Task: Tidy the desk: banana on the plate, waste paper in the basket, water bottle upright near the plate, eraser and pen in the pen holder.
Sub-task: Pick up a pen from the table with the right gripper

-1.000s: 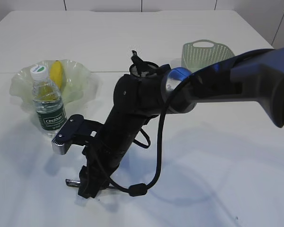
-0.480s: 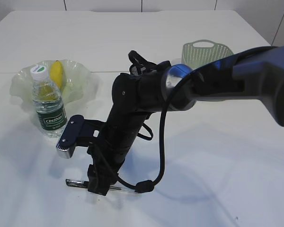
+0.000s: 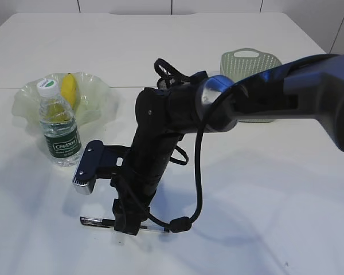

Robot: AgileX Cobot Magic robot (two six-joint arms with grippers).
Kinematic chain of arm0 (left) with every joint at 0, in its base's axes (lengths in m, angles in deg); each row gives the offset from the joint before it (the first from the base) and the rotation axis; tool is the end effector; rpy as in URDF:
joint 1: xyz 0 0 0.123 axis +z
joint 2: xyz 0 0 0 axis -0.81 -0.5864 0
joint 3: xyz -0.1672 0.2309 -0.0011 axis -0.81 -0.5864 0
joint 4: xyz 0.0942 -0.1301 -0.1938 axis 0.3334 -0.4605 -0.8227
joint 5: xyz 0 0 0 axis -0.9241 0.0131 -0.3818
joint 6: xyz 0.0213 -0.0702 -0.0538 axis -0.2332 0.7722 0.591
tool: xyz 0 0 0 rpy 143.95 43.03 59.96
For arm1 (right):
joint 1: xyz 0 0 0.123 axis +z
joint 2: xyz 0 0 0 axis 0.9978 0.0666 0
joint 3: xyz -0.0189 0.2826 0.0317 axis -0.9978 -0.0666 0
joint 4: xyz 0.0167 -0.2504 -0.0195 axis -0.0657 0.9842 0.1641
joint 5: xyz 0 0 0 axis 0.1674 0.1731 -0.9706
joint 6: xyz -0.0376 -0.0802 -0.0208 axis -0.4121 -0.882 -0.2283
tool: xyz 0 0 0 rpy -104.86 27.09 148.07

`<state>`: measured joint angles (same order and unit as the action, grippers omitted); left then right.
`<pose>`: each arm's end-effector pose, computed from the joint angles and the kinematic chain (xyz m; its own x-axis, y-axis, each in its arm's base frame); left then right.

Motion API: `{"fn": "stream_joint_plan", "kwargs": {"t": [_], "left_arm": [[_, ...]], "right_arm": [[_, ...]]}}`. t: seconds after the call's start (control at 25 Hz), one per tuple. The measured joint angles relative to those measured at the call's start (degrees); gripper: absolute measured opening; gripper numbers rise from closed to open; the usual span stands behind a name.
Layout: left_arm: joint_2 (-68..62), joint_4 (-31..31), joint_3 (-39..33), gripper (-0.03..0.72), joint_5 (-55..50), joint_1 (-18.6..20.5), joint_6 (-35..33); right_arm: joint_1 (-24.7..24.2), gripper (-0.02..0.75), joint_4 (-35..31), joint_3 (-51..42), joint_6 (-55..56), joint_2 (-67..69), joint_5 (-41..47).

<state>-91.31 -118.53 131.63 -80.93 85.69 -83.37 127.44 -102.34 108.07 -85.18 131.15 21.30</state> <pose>0.2908 0.0910 0.3340 -0.3590 0.0281 -0.9329 0.4363 0.8886 -0.1412 0.3194 0.3158 0.1134 -0.0206 -0.9441 -0.3290 -0.9973 -0.0036 0.0730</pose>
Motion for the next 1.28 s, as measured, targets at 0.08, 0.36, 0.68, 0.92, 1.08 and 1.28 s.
{"fn": "stream_joint_plan", "kwargs": {"t": [0.08,0.36,0.68,0.92,1.08,1.28], "left_arm": [[0.0,0.0,0.0,0.214,0.0,0.0,0.0],[0.0,0.1,0.0,0.214,0.0,0.0,0.0],[0.0,0.1,0.0,0.214,0.0,0.0,0.0],[0.0,0.1,0.0,0.214,0.0,0.0,0.0],[0.0,0.1,0.0,0.214,0.0,0.0,0.1],[0.0,0.1,0.0,0.214,-0.1,0.0,0.4]], "right_arm": [[0.0,0.318,0.2,0.2,0.4,0.0,1.5],[0.0,0.318,0.4,0.6,1.0,0.3,3.4],[0.0,0.318,0.5,0.6,1.6,0.3,3.4],[0.1,0.318,3.0,0.7,6.4,0.3,3.5],[1.5,0.318,7.4,0.9,10.6,0.3,3.1],[3.5,0.317,13.0,0.9,15.0,0.5,2.6]]}}
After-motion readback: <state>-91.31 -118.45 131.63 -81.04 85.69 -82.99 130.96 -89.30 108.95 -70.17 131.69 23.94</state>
